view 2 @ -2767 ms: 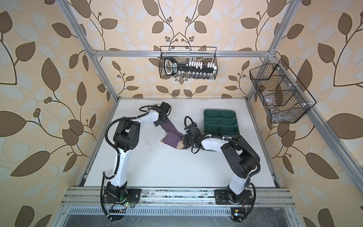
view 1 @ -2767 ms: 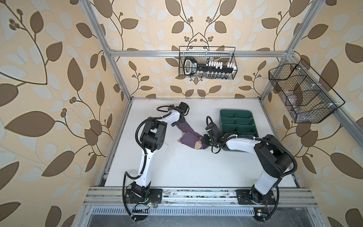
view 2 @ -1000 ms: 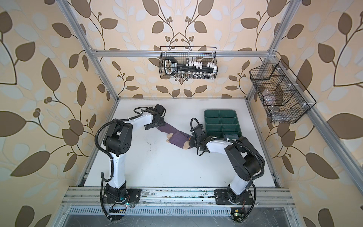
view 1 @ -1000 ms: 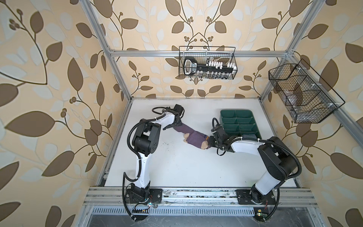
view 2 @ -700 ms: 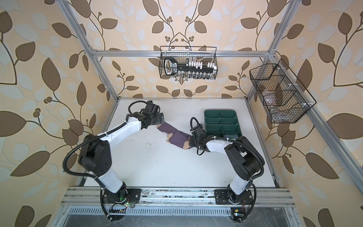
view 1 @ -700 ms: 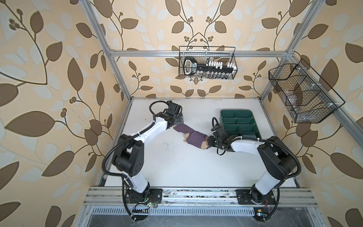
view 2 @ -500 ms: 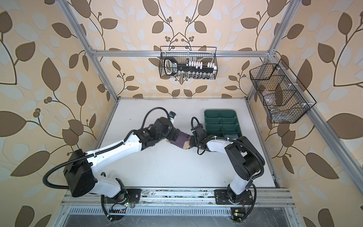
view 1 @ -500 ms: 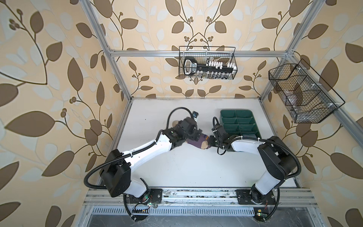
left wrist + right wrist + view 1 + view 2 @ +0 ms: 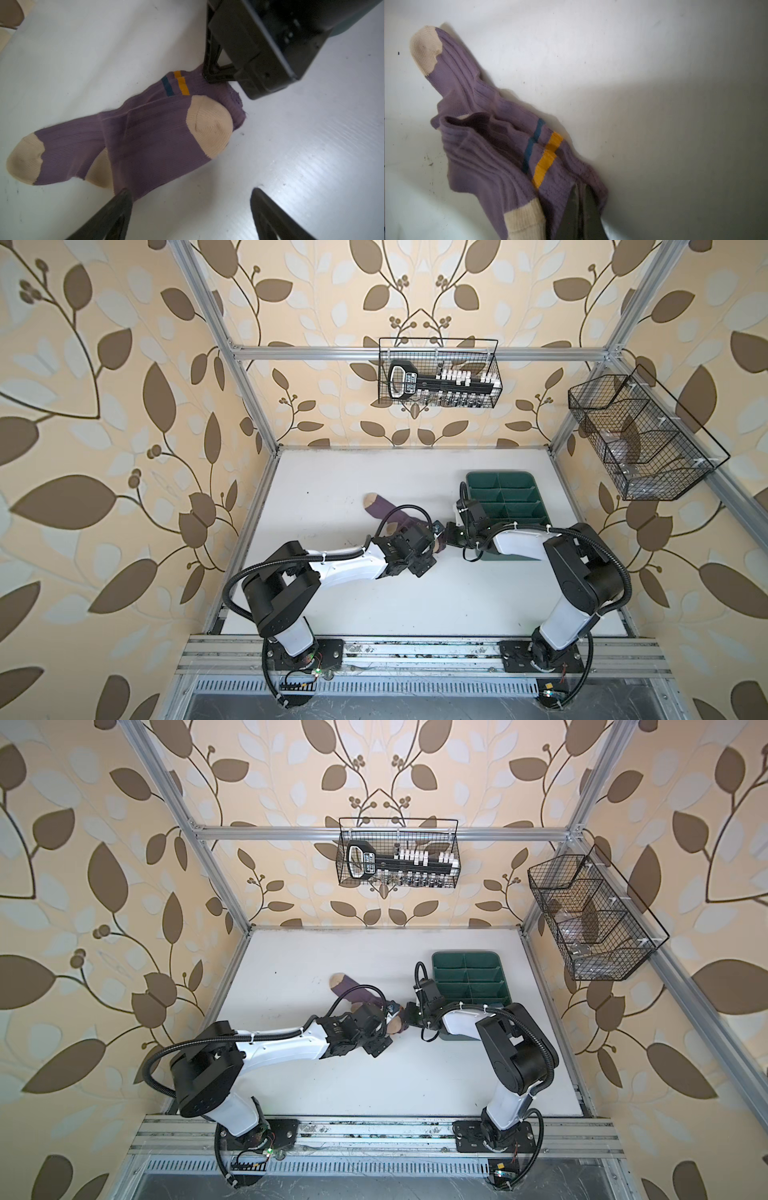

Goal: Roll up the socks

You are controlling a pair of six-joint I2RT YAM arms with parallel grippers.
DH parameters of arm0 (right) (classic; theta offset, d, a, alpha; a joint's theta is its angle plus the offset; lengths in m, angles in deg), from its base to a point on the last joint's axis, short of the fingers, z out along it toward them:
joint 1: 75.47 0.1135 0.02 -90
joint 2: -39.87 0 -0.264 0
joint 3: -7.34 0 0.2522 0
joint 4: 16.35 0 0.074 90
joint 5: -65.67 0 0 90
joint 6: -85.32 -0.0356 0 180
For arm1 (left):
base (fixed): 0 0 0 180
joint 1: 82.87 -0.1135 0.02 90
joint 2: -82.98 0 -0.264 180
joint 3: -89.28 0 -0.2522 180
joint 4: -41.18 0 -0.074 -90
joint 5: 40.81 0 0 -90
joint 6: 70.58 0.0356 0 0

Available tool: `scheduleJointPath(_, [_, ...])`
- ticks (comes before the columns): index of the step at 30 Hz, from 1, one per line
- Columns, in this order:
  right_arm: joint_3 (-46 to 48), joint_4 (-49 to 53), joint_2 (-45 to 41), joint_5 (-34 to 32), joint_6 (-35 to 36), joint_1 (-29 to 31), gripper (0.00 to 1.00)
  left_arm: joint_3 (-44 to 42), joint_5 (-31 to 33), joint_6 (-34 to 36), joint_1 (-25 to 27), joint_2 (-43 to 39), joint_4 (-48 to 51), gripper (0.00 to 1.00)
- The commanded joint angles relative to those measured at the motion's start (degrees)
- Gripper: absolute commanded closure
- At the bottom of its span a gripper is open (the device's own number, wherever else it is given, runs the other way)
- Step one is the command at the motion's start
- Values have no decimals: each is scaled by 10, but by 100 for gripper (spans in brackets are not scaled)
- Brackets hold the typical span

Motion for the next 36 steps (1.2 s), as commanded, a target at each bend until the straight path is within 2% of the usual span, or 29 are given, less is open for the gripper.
scheduleJointPath(1, [9, 27, 25, 19, 11, -2, 100, 41, 8, -13, 1, 24, -22, 12])
scheduleJointPath(10, [18, 20, 23, 33, 16, -13, 100, 81, 47, -44, 0, 97, -40, 26])
scheduleJointPath(19, [20, 12, 29, 41, 14, -16, 100, 93, 28, -66, -2, 120, -39, 38])
scheduleJointPath(20, [21, 11, 29, 41, 14, -16, 100, 92, 27, -69, -3, 121, -40, 41])
scheduleJointPath(22, [22, 9, 29, 42, 15, -18, 100, 92, 18, -80, -6, 122, -43, 54])
scheduleJointPath(25, [25, 8, 30, 43, 14, -19, 100, 92, 15, -94, -8, 126, -45, 70])
scheduleJointPath(30, [28, 5, 30, 42, 13, -21, 100, 93, 8, -106, -9, 130, -46, 81])
scheduleJointPath(32, [29, 3, 32, 43, 12, -21, 100, 95, -2, -110, -9, 129, -41, 77])
scheduleJointPath(36, [28, 2, 34, 45, 12, -21, 100, 84, -36, -105, -9, 113, -34, 52])
